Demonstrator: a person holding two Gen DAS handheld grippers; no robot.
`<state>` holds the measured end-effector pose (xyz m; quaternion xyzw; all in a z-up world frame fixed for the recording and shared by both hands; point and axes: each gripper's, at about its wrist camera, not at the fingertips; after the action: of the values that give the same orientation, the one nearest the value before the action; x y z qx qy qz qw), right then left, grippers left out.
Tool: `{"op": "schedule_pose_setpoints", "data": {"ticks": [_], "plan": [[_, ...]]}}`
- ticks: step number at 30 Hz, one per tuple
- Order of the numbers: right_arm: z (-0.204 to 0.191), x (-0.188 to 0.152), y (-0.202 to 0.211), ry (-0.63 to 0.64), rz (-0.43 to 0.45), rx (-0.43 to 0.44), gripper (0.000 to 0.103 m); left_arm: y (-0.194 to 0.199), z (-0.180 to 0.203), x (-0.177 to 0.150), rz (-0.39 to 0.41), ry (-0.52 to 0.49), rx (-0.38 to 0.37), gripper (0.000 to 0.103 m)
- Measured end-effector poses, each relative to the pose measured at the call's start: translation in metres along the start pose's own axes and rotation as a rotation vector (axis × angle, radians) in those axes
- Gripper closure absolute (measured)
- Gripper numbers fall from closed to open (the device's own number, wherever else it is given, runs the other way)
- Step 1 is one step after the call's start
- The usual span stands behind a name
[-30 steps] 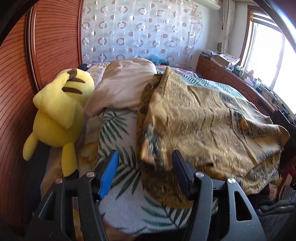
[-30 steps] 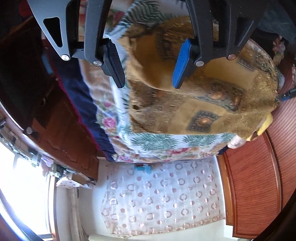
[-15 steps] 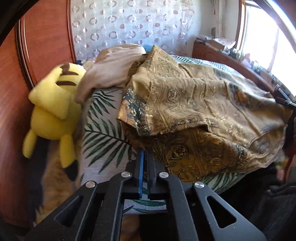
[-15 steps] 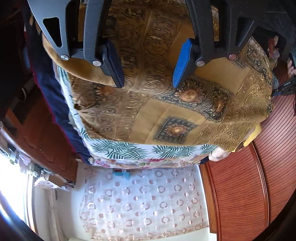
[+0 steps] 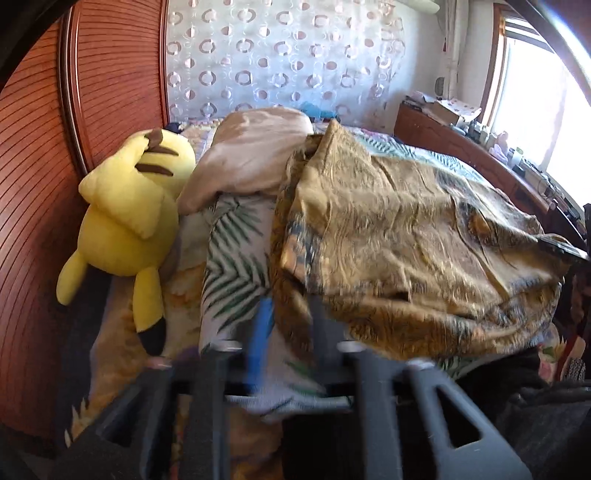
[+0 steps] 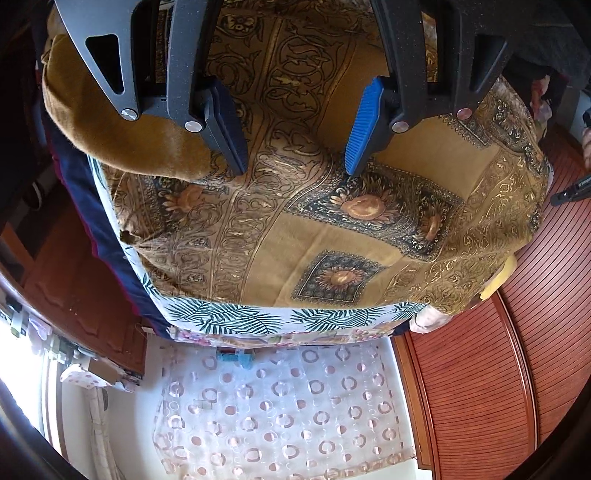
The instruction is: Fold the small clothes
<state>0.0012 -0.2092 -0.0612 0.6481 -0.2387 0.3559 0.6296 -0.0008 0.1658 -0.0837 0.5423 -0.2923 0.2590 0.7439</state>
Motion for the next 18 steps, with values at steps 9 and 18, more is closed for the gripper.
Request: {"op": "schedule_pose_setpoints", "data": {"ticks": [9, 18], "plan": [[-0.013, -0.006, -0.007, 0.024, -0.016, -0.006, 0.039, -0.035, -0.002, 0.025, 0.013, 0.009, 0.009, 0.031], [-0.03, -0.019, -0.026, 0.11, -0.008, -0.103, 0.03, -0.056, -0.016, 0.025, -0.039, 0.085, -0.036, 0.033]]}}
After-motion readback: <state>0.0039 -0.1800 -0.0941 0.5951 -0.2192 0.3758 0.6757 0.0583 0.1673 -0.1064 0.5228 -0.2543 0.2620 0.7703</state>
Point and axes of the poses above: each gripper's, at about its wrist camera, not at the fingertips, and y roughly against the way its jaws point, z to its right, x to its top, and after that the axes turned 11 degrees about -x, right-handed
